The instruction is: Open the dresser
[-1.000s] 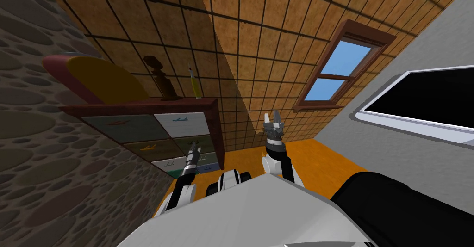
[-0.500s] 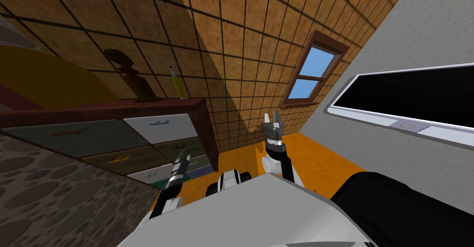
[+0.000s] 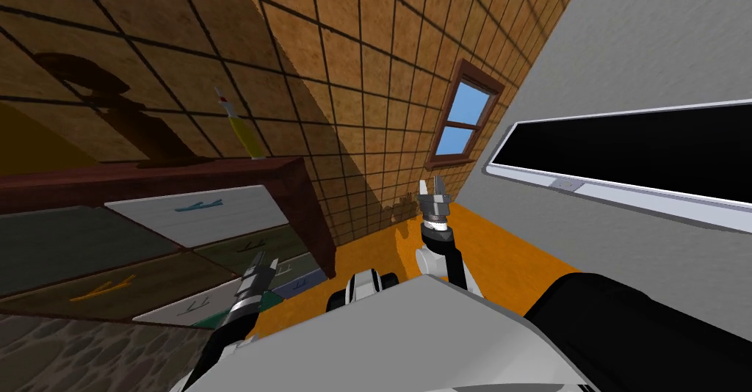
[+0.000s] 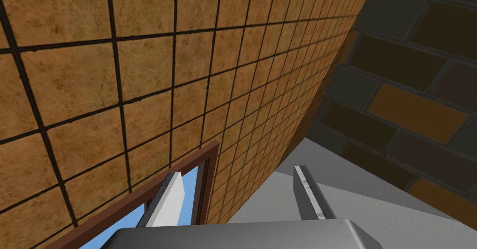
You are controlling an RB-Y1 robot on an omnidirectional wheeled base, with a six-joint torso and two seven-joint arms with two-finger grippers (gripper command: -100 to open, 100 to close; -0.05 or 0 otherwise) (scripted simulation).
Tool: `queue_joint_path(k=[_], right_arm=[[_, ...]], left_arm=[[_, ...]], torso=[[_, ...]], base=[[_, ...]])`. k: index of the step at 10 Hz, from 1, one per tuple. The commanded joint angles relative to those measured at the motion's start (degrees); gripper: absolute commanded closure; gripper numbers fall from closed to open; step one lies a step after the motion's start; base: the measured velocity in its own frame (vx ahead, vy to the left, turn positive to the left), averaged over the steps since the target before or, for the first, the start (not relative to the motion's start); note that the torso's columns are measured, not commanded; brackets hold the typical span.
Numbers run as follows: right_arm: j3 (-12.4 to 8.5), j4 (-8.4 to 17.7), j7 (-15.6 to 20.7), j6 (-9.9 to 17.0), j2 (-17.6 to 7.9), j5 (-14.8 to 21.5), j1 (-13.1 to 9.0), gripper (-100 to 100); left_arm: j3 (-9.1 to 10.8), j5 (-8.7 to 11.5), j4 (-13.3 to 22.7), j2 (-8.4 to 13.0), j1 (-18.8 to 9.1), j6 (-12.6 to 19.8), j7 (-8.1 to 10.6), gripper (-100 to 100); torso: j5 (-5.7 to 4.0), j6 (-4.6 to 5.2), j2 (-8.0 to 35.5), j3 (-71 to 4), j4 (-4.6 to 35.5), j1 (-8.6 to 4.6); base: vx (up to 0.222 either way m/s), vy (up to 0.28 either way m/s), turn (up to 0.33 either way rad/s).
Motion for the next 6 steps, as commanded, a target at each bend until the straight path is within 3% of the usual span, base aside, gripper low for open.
queue_joint_path(k=[1, 2, 3, 4, 5, 6], right_arm=[[0.01, 0.0, 0.0, 0.0, 0.0, 0.0, -0.02, 0], [0.0, 0.0, 0.0, 0.0, 0.0, 0.0, 0.0, 0], [-0.01, 0.0, 0.0, 0.0, -0.01, 0.0, 0.01, 0], [0.0, 0.0, 0.0, 0.0, 0.0, 0.0, -0.01, 0], [0.0, 0.0, 0.0, 0.0, 0.0, 0.0, 0.0, 0], [0.0, 0.0, 0.0, 0.0, 0.0, 0.0, -0.01, 0]], left_arm=[[2.57, 2.83, 4.66, 4.62, -0.24, -2.1, 2.49, -100], [2.57, 2.83, 5.8, 4.85, -0.24, -2.1, 2.49, -100], [4.74, 5.26, 8.0, 7.36, -0.34, -4.24, 4.64, -100], [4.74, 5.26, 9.78, 8.51, -0.34, -4.24, 4.64, -100], [6.91, 7.66, 12.07, 10.04, -0.44, -6.38, 6.8, -100], [6.91, 7.69, 12.09, 11.31, -0.44, -6.38, 6.8, -100]], torso=[[-0.01, 0.08, 0.08, 0.04, 0.03, -0.06], [0.02, -0.04, 0.02, 0.02, 0.01, 0.08], [0.08, -0.02, -0.08, -0.04, -0.02, 0.25], [0.03, 0.08, -0.04, -0.03, -0.01, 0.0], [-0.01, 0.03, -0.02, -0.01, 0.0, -0.03], [-0.02, 0.06, -0.03, -0.02, 0.0, -0.09]], base=[[-0.034, -0.102, -0.188], [-0.005, -0.045, 0.054], [-0.021, -0.1, -0.261], [-0.021, -0.103, -0.255], [-0.007, -0.119, -0.405], [-0.009, -0.12, -0.208]])
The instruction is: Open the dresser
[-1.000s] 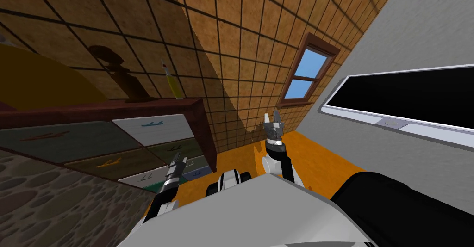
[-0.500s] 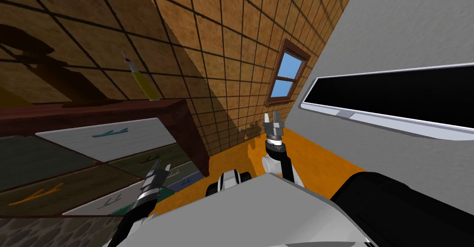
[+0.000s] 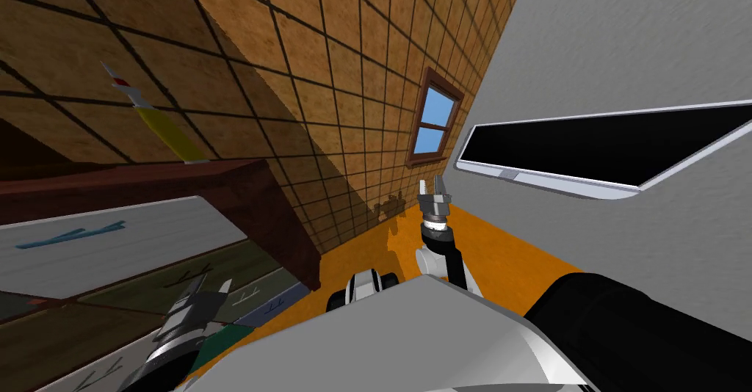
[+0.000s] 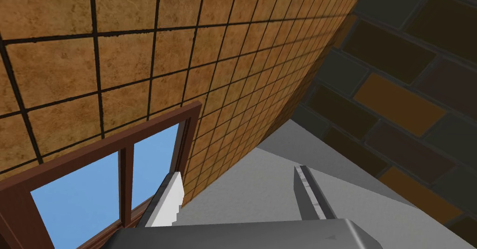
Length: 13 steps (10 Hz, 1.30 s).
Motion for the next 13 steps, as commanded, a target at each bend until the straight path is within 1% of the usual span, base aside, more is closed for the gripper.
queue_joint_path(k=[1, 2, 3, 4, 5, 6, 7, 8, 9, 10, 11, 12, 13], right_arm=[[-0.01, 0.0, 0.0, 0.0, 0.0, 0.0, 0.01, 0], [-0.01, 0.0, 0.0, 0.0, -0.01, 0.0, 0.02, 0], [-0.02, 0.0, 0.0, 0.0, -0.01, 0.0, 0.02, 0], [-0.01, 0.0, 0.0, 0.0, -0.01, 0.0, 0.0, 0], [-0.01, 0.0, 0.0, 0.0, 0.0, 0.0, 0.01, 0], [0.0, 0.0, 0.0, 0.0, 0.0, 0.0, 0.0, 0], [-0.01, 0.0, 0.0, 0.0, 0.0, 0.0, 0.01, 0], [-0.02, -0.01, 0.0, 0.0, -0.01, 0.0, 0.02, 0], [-0.02, 0.0, 0.0, 0.0, -0.01, 0.0, 0.02, 0], [-0.02, 0.0, 0.0, 0.0, -0.02, 0.0, 0.02, 0], [-0.02, 0.0, 0.0, 0.0, -0.02, 0.0, 0.02, 0], [-0.04, -0.01, 0.0, 0.0, -0.02, -0.01, 0.03, 0], [-0.04, 0.0, 0.0, 0.0, -0.03, -0.01, 0.02, 0]], left_arm=[[0.99, 1.25, 4.29, 3.73, -1.02, -1.41, 1.76, -100], [0.99, 1.25, 5.15, 3.73, -1.02, -1.41, 1.76, -100], [3.16, 3.68, 7.87, 6.27, -1.11, -3.55, 3.92, -100], [3.16, 3.68, 9.33, 7.39, -1.11, -3.55, 3.92, -100], [5.33, 6.02, 13.47, 9.77, -1.21, -5.69, 6.07, -100], [5.33, 6.11, 14.21, 11.04, -1.28, -5.69, 6.07, -100], [5.33, 6.11, 17.3, 11.04, -1.87, -5.69, 6.07, -100], [5.33, 6.11, 16.46, 11.04, -1.21, -5.69, 6.07, -100], [5.33, 6.11, 14.62, 11.04, -1.21, -5.69, 6.07, -100], [5.5, 6.21, 14.56, 10.91, -0.88, -5.24, 5.89, -100], [3.16, 3.68, 11.33, 8.03, -1.11, -3.55, 3.92, 100], [3.16, 3.68, 10.93, 7.39, -1.11, -3.55, 3.92, 100], [3.16, 3.68, 11.24, 7.39, -1.11, -3.55, 3.92, 100]], torso=[[0.02, -0.07, 0.01, 0.01, -0.01, 0.08], [0.08, -0.09, 0.02, 0.01, -0.01, 0.3], [0.13, -0.05, 0.0, 0.01, -0.01, 0.42], [0.04, 0.06, 0.03, 0.01, 0.01, 0.08], [-0.01, -0.06, -0.01, -0.01, -0.01, -0.01], [-0.05, 0.11, -0.08, -0.03, 0.02, -0.11], [-0.17, 0.11, -0.07, -0.05, 0.09, 0.03], [0.02, -0.02, 0.0, 0.0, 0.03, 0.28], [0.11, -0.03, 0.01, 0.01, 0.01, 0.4], [0.11, -0.02, 0.0, 0.01, 0.0, 0.35], [0.07, -0.03, 0.0, 0.0, -0.01, 0.21], [0.12, -0.12, 0.02, 0.02, -0.01, 0.4], [0.1, 0.01, 0.0, 0.0, 0.0, 0.33]], base=[[-0.007, -0.065, 0.013], [-0.001, -0.009, 0.028], [-0.009, -0.074, -0.372], [0.002, -0.094, -0.249], [0.012, -0.141, -0.379], [-0.009, -0.127, -0.139], [-0.007, -0.055, 0.001], [-0.003, -0.011, 0.013], [0.0, 0.008, 0.003], [0.0, 0.006, -0.001], [-0.008, 0.093, 0.391], [0.005, 0.114, 0.222], [0.01, 0.07, -0.029]])
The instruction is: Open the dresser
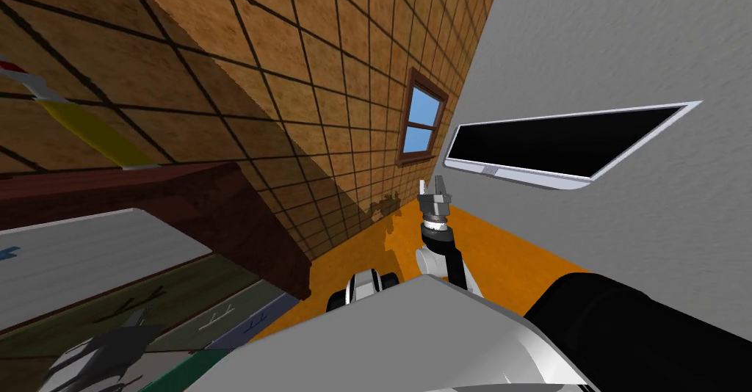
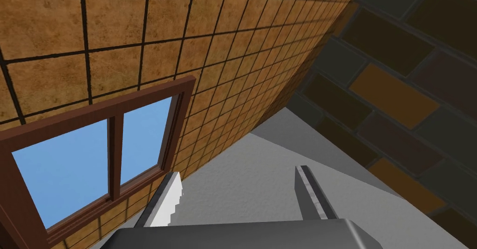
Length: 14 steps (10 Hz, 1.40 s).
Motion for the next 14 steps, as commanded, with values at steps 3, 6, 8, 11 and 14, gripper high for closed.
queue_joint_path(k=[3, 6, 8, 11, 14], right_arm=[[0.0, -0.01, 0.0, 0.0, 0.01, 0.0, 0.01, 0], [0.0, 0.0, 0.0, 0.0, 0.0, 0.0, 0.01, 0], [-0.01, 0.0, 0.0, 0.0, 0.0, 0.0, 0.01, 0], [0.02, 0.0, 0.0, 0.0, 0.01, 0.0, -0.01, 0], [0.01, 0.0, 0.0, 0.0, 0.01, 0.0, -0.01, 0]], left_arm=[[-2.01, -2.51, -8.96, -4.77, 1.41, 3.48, -2.94, 100], [-4.18, -4.94, -13.24, -8.43, 1.5, 5.62, -5.1, 100], [-6.35, -7.37, -15.1, -11.6, 1.6, 7.76, -7.25, 100], [-8.52, -9.8, -19.18, -14.75, 1.69, 9.9, -9.41, 100], [-8.52, -9.8, -21.82, -15.74, 1.69, 9.9, -9.41, 100]], torso=[[-0.08, -0.14, 0.07, 0.04, 0.0, -0.18], [-0.04, -0.12, -0.04, -0.03, -0.02, -0.07], [-0.03, -0.1, -0.01, -0.01, -0.02, -0.05], [-0.16, -0.03, 0.12, 0.07, 0.03, -0.52], [-0.04, 0.01, -0.01, -0.01, -0.01, -0.21]], base=[[-0.002, 0.069, 0.187], [0.015, 0.091, 0.193], [0.031, 0.131, 0.289], [0.001, 0.04, 0.078], [0.012, 0.053, 0.089]])
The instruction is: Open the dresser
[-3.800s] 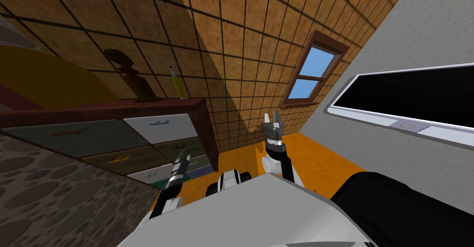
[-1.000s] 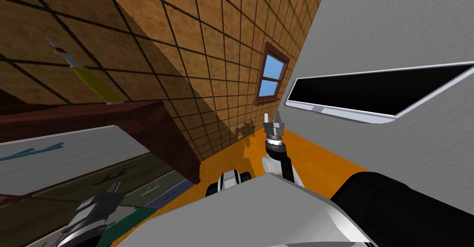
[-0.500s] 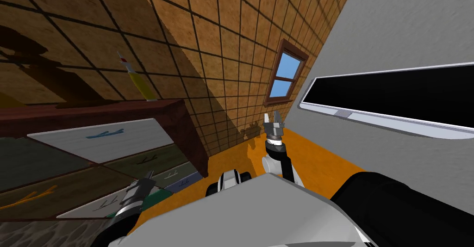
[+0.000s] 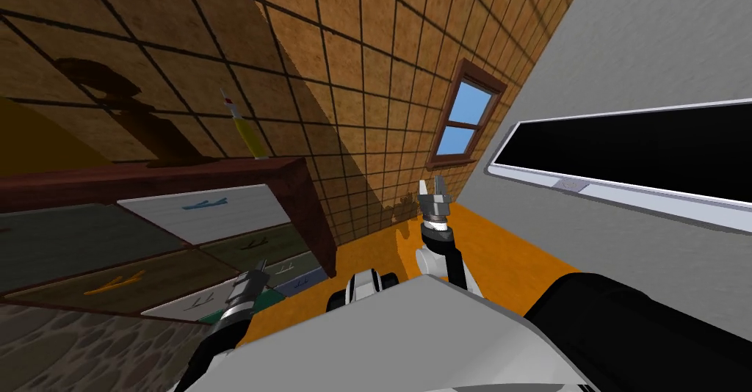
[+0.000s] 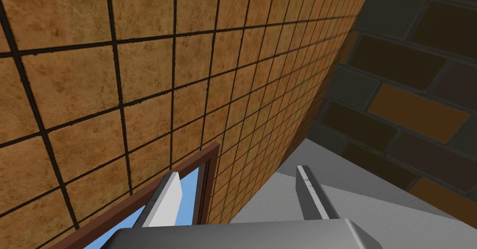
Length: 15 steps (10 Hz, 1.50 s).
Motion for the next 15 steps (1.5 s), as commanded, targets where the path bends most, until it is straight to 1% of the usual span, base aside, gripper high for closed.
queue_joint_path(k=[1, 2, 3, 4, 5, 6, 7, 8, 9, 10, 11, 12, 13, 14, 15], right_arm=[[0.0, 0.0, 0.0, 0.0, 0.0, 0.0, 0.0, 0], [-0.01, -0.01, 0.0, 0.0, 0.0, 0.0, 0.01, 0], [-0.01, 0.0, 0.0, 0.0, 0.0, 0.0, 0.01, 0], [-0.02, 0.0, 0.0, 0.0, -0.01, 0.0, 0.02, 0], [-0.01, 0.0, 0.0, 0.0, -0.01, 0.0, 0.0, 0], [-0.01, 0.0, 0.0, 0.0, -0.01, 0.0, 0.0, 0], [0.0, 0.0, 0.0, 0.0, 0.0, 0.0, 0.0, 0], [0.0, 0.0, 0.0, 0.0, 0.0, 0.0, 0.0, 0], [-0.01, 0.0, 0.0, 0.0, 0.0, 0.0, 0.01, 0], [0.0, 0.0, 0.0, 0.0, 0.0, 0.0, 0.0, 0], [0.0, 0.0, 0.0, 0.0, 0.0, 0.0, -0.01, 0], [-0.01, 0.0, 0.0, 0.0, 0.0, 0.0, 0.01, 0], [-0.01, 0.0, 0.0, 0.0, -0.01, 0.0, 0.0, 0], [0.0, 0.0, 0.0, 0.0, 0.0, 0.0, -0.01, 0], [0.01, 0.0, 0.0, 0.0, 0.0, 0.0, -0.01, 0]], left_arm=[[-2.19, -2.55, -4.26, -3.43, 0.41, 2.9, -2.82, 100], [-2.19, -2.55, -5.5, -4.39, 0.41, 2.9, -2.82, 100], [-4.36, -4.98, -7.98, -6.52, 0.51, 5.04, -4.98, 100], [-4.36, -4.98, -10.71, -8.05, 0.51, 5.04, -4.98, 100], [-6.53, -7.41, -14.42, -10.19, 0.6, 7.18, -7.14, 100], [-6.53, -7.41, -15.0, -11.64, 0.6, 7.18, -7.14, 100], [-6.53, -7.41, -15.0, -11.71, 0.6, 7.18, -7.14, 100], [-8.7, -9.85, -17.27, -14.21, 0.7, 9.32, -9.29, 100], [-8.7, -9.85, -18.83, -15.36, 0.7, 9.32, -9.29, 100], [-8.7, -9.85, -19.29, -15.36, 0.7, 9.32, -9.29, 100], [-10.87, -12.28, -20.9, -18.15, 0.8, 11.46, -11.45, 100], [-10.87, -12.28, -21.88, -19.02, 0.8, 11.46, -11.45, 100], [-10.87, -12.28, -23.25, -19.02, 0.8, 11.46, -11.45, 100], [-10.81, -12.18, -22.55, -18.73, 0.9, 11.39, -11.4, 100], [-10.84, -12.22, -23.06, -16.28, 0.94, 11.72, -11.39, -100]], torso=[[-0.06, -0.03, 0.03, 0.02, 0.01, -0.14], [0.0, -0.11, -0.02, -0.01, -0.01, 0.11], [0.03, -0.05, 0.0, 0.0, 0.0, 0.14], [0.03, -0.05, -0.03, -0.01, 0.0, 0.22], [0.0, -0.01, 0.03, 0.01, 0.0, 0.02], [-0.02, 0.0, -0.02, 0.0, 0.01, -0.01], [-0.05, -0.05, 0.04, 0.02, 0.0, -0.14], [-0.1, -0.06, 0.16, 0.1, 0.04, -0.27], [-0.04, -0.11, 0.11, 0.07, 0.03, 0.0], [0.0, -0.03, 0.03, 0.02, 0.01, 0.05], [-0.03, -0.01, 0.05, 0.03, 0.01, -0.06], [0.0, -0.1, 0.0, 0.0, 0.0, 0.13], [0.02, -0.03, 0.0, 0.0, 0.0, 0.1], [-0.04, -0.01, 0.05, 0.03, 0.01, -0.12], [-0.07, -0.04, 0.1, 0.07, 0.02, -0.19]], base=[[0.03, 0.089, 0.299], [0.031, 0.105, 0.306], [0.044, 0.151, 0.382], [0.043, 0.125, 0.187], [0.058, 0.135, 0.537], [0.06, 0.099, -0.024], [0.018, 0.031, -0.006], [0.023, 0.077, 0.367], [0.039, 0.076, 0.234], [0.022, 0.039, -0.006], [0.031, 0.097, 0.364], [0.041, 0.101, 0.239], [0.034, 0.046, -0.032], [0.015, 0.016, -0.016], [0.0, 0.0, 0.0]])
